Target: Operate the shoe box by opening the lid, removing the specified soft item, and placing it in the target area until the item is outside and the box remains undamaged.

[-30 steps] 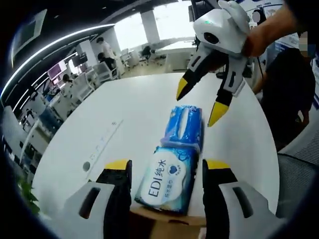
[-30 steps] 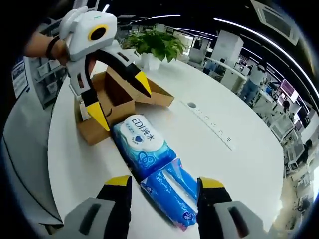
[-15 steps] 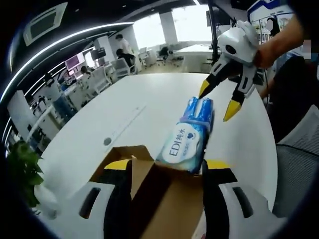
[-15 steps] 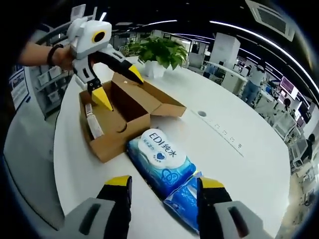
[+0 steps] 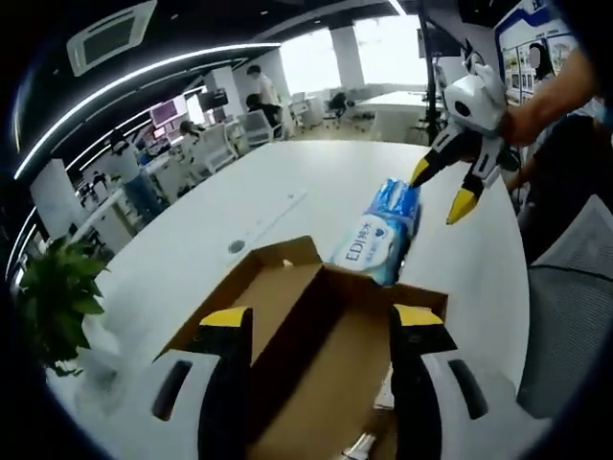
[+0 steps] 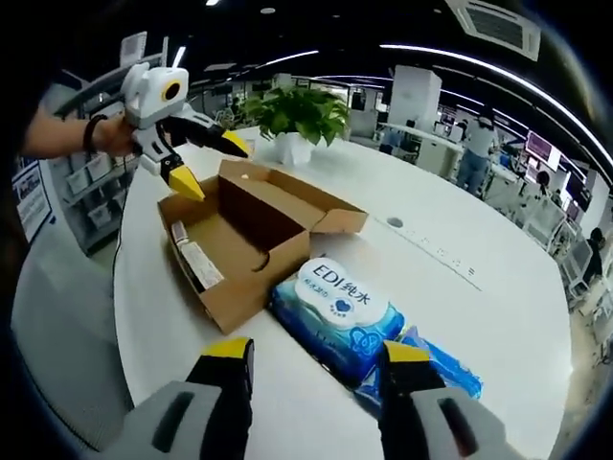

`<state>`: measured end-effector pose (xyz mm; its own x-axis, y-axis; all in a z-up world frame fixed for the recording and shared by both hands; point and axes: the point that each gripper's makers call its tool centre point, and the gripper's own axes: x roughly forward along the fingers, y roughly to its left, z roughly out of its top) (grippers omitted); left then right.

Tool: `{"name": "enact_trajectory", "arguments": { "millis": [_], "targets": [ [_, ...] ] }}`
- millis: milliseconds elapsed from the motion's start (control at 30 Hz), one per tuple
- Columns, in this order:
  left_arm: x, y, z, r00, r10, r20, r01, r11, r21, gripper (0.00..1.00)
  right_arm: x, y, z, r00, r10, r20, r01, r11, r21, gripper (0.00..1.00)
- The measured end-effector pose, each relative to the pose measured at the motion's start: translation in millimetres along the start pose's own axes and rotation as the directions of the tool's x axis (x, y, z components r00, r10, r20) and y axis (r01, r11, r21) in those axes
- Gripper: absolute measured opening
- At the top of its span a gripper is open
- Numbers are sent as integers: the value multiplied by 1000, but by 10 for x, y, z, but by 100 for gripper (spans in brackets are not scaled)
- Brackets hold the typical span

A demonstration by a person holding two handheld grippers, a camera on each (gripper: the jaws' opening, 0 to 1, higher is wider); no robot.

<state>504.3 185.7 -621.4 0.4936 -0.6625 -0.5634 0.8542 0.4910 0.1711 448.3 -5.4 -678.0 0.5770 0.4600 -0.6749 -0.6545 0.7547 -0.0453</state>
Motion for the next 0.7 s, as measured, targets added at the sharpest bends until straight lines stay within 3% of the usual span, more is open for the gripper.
{"name": "enact_trajectory", "arguments": {
  "millis": [300,567,700],
  "targets": [
    [-331,117,-179,996,84,36,-79,988,-132,61,26,221,50,1000,-10,26,9,1000,18,53],
    [-652,300,-360,984,166,70,-141,952,-273,64,21,370,101,998,-15,54,12,998,57,54],
    [-787,347,-429,978,191,80,-161,944,-287,65,21,438,91,999,-9,49,6,998,62,55]
  ]
}}
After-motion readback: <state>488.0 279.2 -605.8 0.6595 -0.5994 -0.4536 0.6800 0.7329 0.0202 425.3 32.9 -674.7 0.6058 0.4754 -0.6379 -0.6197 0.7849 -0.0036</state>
